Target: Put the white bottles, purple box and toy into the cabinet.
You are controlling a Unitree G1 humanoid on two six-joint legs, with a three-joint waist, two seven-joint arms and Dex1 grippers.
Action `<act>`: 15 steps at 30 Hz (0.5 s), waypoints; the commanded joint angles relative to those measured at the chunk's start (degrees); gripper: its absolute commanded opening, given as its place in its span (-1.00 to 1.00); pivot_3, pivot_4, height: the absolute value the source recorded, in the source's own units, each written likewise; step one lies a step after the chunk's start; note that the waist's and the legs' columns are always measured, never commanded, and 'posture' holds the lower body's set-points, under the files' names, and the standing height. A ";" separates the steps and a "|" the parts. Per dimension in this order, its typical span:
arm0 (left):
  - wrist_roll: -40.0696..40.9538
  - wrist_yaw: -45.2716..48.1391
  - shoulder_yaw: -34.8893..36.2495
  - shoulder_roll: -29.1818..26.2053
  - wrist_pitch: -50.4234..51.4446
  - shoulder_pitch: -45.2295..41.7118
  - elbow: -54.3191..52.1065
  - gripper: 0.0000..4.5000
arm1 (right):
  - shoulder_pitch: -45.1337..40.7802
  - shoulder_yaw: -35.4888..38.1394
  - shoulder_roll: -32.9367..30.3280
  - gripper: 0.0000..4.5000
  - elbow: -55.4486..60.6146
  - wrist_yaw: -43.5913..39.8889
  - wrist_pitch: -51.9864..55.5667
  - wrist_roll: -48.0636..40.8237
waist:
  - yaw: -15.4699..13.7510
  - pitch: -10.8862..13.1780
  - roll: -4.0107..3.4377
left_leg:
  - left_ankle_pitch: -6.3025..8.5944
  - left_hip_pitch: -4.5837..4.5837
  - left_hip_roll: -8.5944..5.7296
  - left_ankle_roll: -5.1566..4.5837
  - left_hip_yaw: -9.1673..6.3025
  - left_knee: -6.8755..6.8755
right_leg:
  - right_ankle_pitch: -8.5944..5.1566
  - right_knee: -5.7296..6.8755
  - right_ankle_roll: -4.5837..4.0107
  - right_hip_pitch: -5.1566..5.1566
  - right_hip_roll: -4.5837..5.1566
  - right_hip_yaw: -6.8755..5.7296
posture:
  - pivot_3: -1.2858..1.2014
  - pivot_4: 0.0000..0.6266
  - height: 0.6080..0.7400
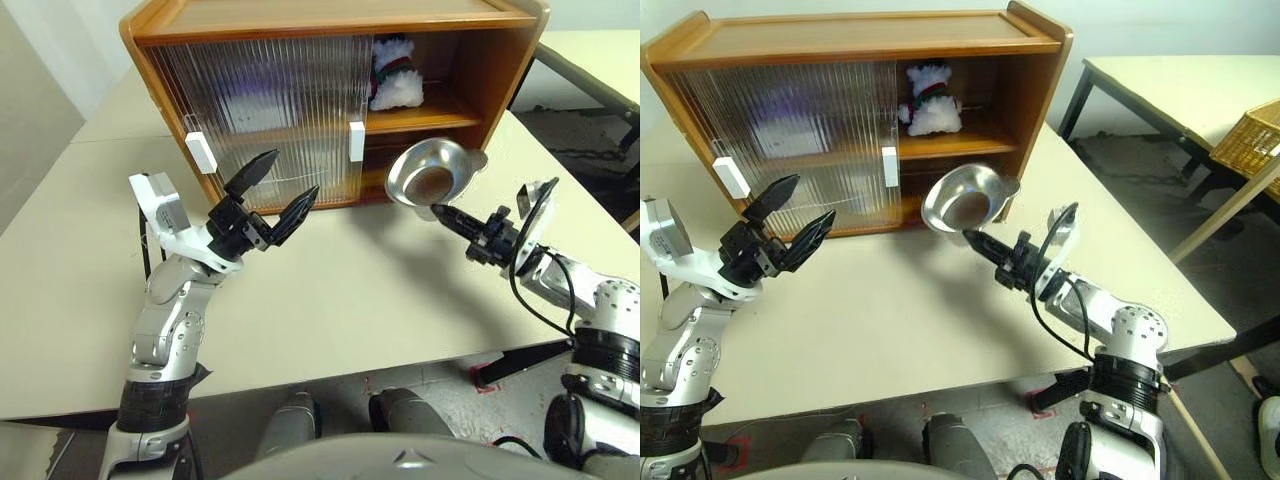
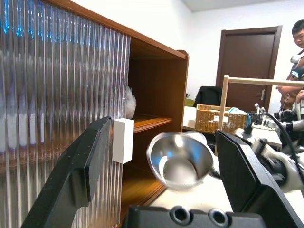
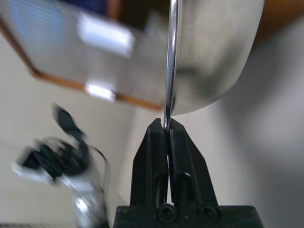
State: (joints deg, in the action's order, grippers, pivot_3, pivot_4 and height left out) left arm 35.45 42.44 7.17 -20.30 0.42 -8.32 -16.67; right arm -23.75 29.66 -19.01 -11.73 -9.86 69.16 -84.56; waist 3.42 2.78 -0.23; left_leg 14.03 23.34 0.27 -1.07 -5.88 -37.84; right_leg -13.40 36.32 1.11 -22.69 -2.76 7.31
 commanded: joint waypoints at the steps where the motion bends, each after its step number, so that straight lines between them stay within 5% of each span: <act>1: -0.45 0.07 0.37 -0.63 0.29 0.05 -0.67 1.00 | -3.79 2.55 2.08 -0.99 -5.09 4.16 -3.24 -4.13 | -0.01 0.00 0.00 | 0.00 0.00 0.00 0.00 0.00 0.01 | 0.02 0.00 -0.04 -0.01 0.00 0.00 | -0.04 -0.81 1.00; 15: -0.39 -1.70 1.55 -2.16 1.17 1.75 -3.86 1.00 | -12.38 3.15 7.75 -0.99 -19.97 3.46 -11.19 -0.40 | -0.76 -0.04 -0.06 | 0.04 0.02 0.03 -0.06 -0.05 0.08 | 0.38 0.03 -0.50 -0.10 -0.01 -0.13 | 0.01 -0.84 1.00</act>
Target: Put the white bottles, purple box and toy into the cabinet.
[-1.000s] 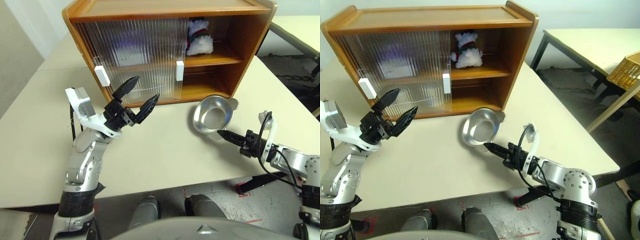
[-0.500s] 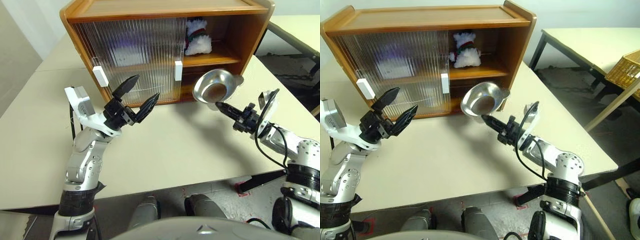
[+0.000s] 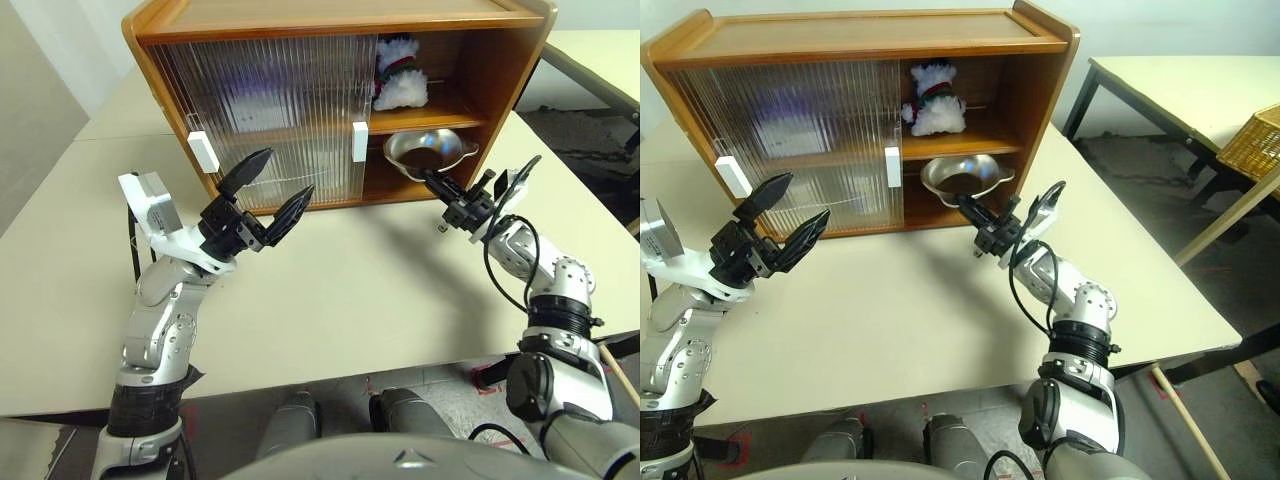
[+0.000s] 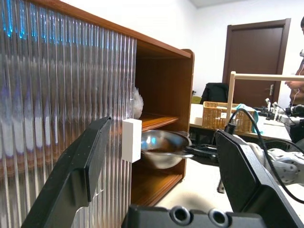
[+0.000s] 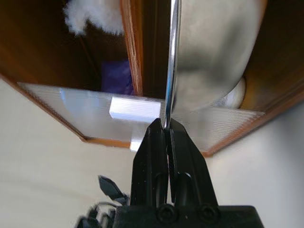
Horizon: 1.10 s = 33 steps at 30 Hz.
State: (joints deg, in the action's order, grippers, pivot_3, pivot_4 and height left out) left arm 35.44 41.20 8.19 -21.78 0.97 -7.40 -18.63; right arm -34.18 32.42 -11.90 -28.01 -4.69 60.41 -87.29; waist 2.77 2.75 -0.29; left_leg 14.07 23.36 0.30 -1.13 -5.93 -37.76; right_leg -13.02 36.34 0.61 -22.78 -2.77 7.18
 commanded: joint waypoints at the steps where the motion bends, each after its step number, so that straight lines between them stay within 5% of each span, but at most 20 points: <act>1: -0.35 -0.56 0.60 -0.77 0.71 0.92 -2.09 1.00 | -2.60 0.39 0.81 -0.99 -4.95 -2.44 -3.20 3.19 | -0.15 0.00 0.00 | 0.00 0.00 0.00 0.00 0.00 -0.01 | 0.01 0.00 -0.02 -0.01 0.00 0.00 | 0.01 -0.84 1.00; 14: 0.12 -2.96 2.83 -2.95 2.43 3.71 -6.44 1.00 | -16.44 1.06 1.04 -0.99 -33.37 -18.48 -20.26 21.51 | -1.39 -0.02 -0.04 | 0.00 0.03 0.08 0.01 -0.02 -0.01 | 0.02 0.23 -0.48 -0.18 -0.05 -0.05 | 0.07 -0.83 1.00; 23: 0.33 -4.01 3.44 -3.32 2.99 4.31 -7.50 1.00 | -20.78 3.67 1.70 -0.99 -43.73 -20.62 -32.24 30.13 | -2.47 -0.02 -0.04 | 0.02 0.02 0.08 0.06 -0.01 -0.03 | -0.04 0.51 -0.99 -0.26 -0.06 -0.08 | 0.08 -0.83 1.00; 27: 0.25 -4.09 3.36 -3.29 3.03 4.13 -7.44 1.00 | -21.47 4.33 1.47 -0.55 -44.95 -20.19 -34.40 33.18 | -2.54 -0.02 -0.03 | 0.03 -0.04 0.08 0.08 0.00 -0.08 | -0.11 0.72 -1.16 -0.27 -0.06 -0.09 | 0.08 -0.83 1.00; 33: -0.09 -3.58 2.41 -2.43 2.38 3.39 -6.30 1.00 | -20.75 5.54 -0.36 0.46 -43.80 -20.97 -32.33 35.16 | -2.50 -0.02 -0.03 | 0.01 -0.13 0.08 0.10 0.00 -0.09 | -0.17 0.86 -1.26 -0.24 -0.06 -0.09 | 0.06 -0.83 1.00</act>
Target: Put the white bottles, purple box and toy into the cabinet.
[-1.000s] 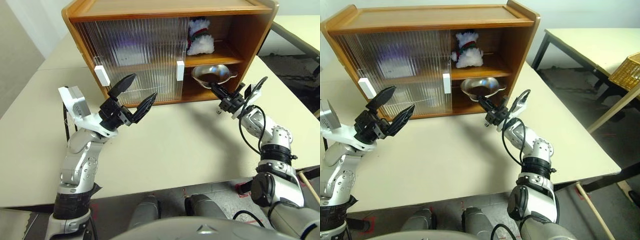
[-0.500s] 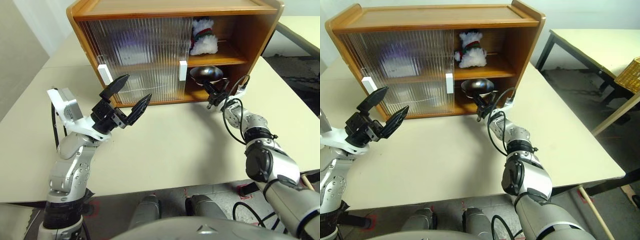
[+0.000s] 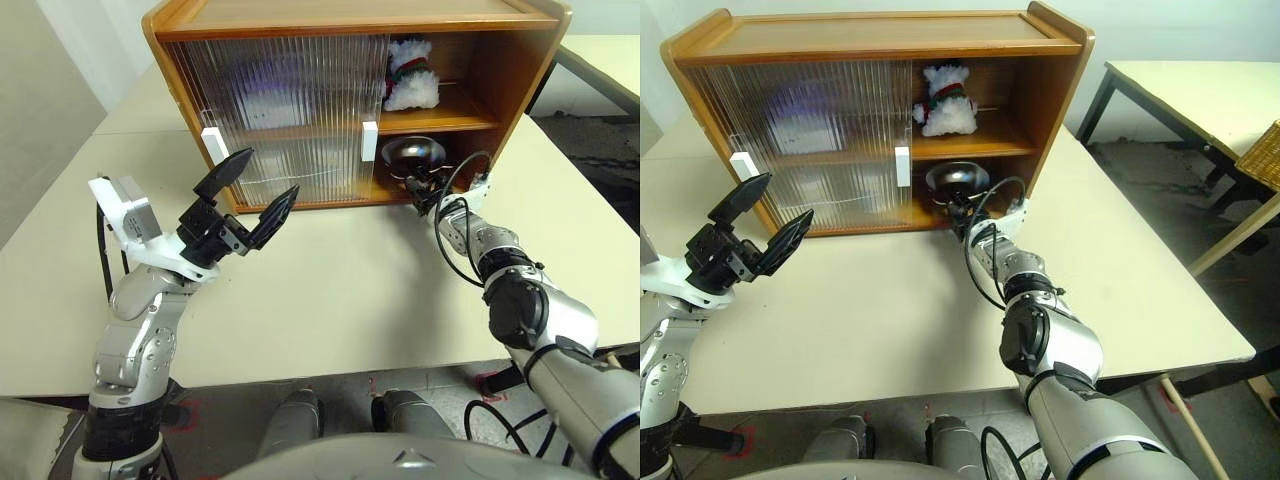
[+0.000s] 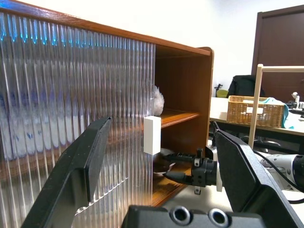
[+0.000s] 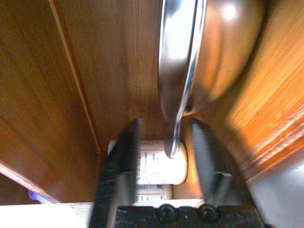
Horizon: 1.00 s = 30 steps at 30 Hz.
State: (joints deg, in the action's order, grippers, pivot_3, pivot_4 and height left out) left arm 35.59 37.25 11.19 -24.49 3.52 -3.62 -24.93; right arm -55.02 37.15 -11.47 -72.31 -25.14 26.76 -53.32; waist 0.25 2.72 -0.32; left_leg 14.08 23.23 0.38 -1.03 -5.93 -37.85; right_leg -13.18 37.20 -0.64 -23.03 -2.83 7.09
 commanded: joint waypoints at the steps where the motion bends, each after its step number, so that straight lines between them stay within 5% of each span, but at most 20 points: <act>1: -0.29 0.60 -0.82 0.52 -0.34 -0.63 0.45 1.00 | 0.50 0.85 -1.27 0.62 1.25 -1.01 2.63 1.30 | 0.02 0.00 0.00 | -0.01 -0.01 0.00 0.01 0.00 0.00 | 0.00 0.00 0.00 0.01 0.00 0.00 | 0.05 -0.83 1.00; 4: -0.47 1.55 -1.60 1.34 -0.90 -1.44 2.04 1.00 | 2.80 -0.03 -2.67 0.99 5.93 -2.96 8.79 1.37 | 0.12 0.00 0.00 | -0.02 -0.06 0.01 0.02 0.04 -0.01 | -0.01 0.00 -0.01 0.05 -0.01 0.03 | 0.03 -0.83 1.00; 7: -0.65 2.27 -2.02 1.92 -1.31 -2.06 3.11 1.00 | 5.89 -0.91 -2.81 0.99 13.02 -3.28 14.82 0.78 | 0.21 0.00 0.00 | -0.03 -0.14 0.01 0.02 0.05 -0.02 | -0.03 0.00 -0.04 0.15 -0.02 0.01 | 0.02 -0.82 1.00; 15: -0.66 4.56 -3.07 3.06 -2.22 -2.76 5.27 1.00 | 27.58 -9.33 -0.18 0.99 61.75 2.09 34.12 -5.81 | 1.76 0.01 0.02 | -0.01 -0.26 0.03 0.05 0.10 -0.08 | -0.17 0.00 0.36 0.29 -0.22 0.05 | -0.03 -0.80 1.00; 21: -0.51 5.34 -3.13 3.09 -2.39 -3.77 6.73 1.00 | 35.19 -27.58 -6.20 0.99 83.39 -6.22 23.95 6.42 | 3.42 0.01 0.06 | -0.06 -0.50 0.01 0.00 0.05 -0.11 | -0.61 0.00 1.03 0.52 -0.36 0.09 | -0.04 -0.82 1.00; 30: -0.80 5.21 -3.23 3.33 -2.43 -4.73 7.30 1.00 | 28.84 -41.23 -2.54 0.99 82.79 -8.11 7.66 20.72 | 3.81 -0.01 0.09 | -0.17 -0.62 -0.03 -0.03 -0.14 -0.11 | -0.46 0.00 1.13 0.60 -0.35 0.13 | -0.02 -0.82 1.00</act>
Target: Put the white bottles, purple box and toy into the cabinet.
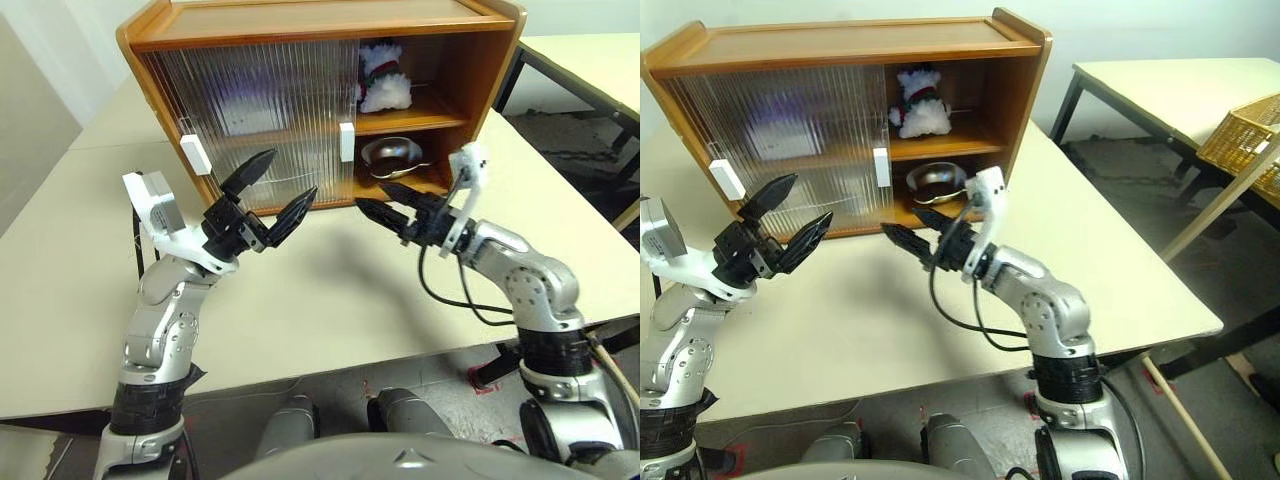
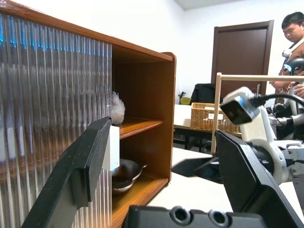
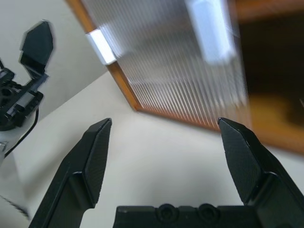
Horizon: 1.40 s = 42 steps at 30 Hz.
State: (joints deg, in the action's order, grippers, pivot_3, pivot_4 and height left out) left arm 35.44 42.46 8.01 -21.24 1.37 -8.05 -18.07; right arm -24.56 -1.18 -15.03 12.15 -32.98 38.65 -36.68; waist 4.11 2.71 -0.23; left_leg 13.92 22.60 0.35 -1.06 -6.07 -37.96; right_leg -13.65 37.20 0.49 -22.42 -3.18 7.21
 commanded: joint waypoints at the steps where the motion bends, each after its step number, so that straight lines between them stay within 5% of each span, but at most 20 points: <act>1: -0.72 0.00 0.14 0.04 -0.43 -0.09 0.50 1.00 | -2.27 -4.25 1.74 0.99 -2.89 -0.58 -6.44 5.97 | -0.10 0.00 0.00 | 0.00 0.03 0.01 0.00 -0.01 0.00 | -0.02 0.00 -0.04 -0.03 0.00 -0.01 | -0.02 -0.82 1.00; 5: -0.88 -0.15 0.53 0.04 -0.94 0.73 0.44 1.00 | -4.69 -8.86 4.13 0.71 -7.97 -2.03 -13.45 12.01 | -0.50 -0.01 0.00 | 0.01 0.23 0.04 0.03 -0.02 0.03 | -0.08 -0.01 -0.22 -0.22 0.02 -0.06 | 0.00 -0.82 1.00; 15: -1.17 -1.11 0.71 0.01 -2.08 2.38 -0.76 1.00 | -10.22 -10.29 10.35 -0.98 -19.98 -0.15 -22.92 20.03 | -1.67 -0.02 0.02 | 0.17 0.35 0.13 0.28 -0.02 0.16 | 0.19 -0.01 -0.64 -0.41 0.04 -0.10 | 0.02 -0.83 1.00; 30: -1.04 -3.66 -0.21 -0.42 -0.52 0.85 -2.24 1.00 | -9.37 -8.05 12.75 -0.98 -23.77 18.65 -32.19 35.14 | -2.22 -0.02 0.02 | 0.21 0.36 0.23 0.35 -0.06 0.15 | 0.19 0.00 -0.93 -0.44 0.05 -0.12 | 0.01 -0.84 1.00; 42: -0.83 -2.56 -0.78 -0.18 -0.40 -1.02 -0.26 1.00 | -6.38 -3.03 12.34 -0.98 -19.71 27.10 -29.60 36.20 | -2.35 -0.04 0.06 | 0.22 0.37 0.23 0.36 -0.04 0.06 | 0.23 -0.01 -0.86 -0.42 0.08 -0.11 | -0.02 -0.84 1.00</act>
State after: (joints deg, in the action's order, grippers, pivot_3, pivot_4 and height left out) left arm 35.26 39.34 7.74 -21.35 0.75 -8.76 -19.49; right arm -31.90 -6.34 -2.14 -8.34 -7.49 8.04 -1.18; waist 1.76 2.67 -0.17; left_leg 14.13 22.98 0.58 -0.70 -6.11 -37.90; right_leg -13.42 37.19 -0.38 -22.83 -3.10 7.10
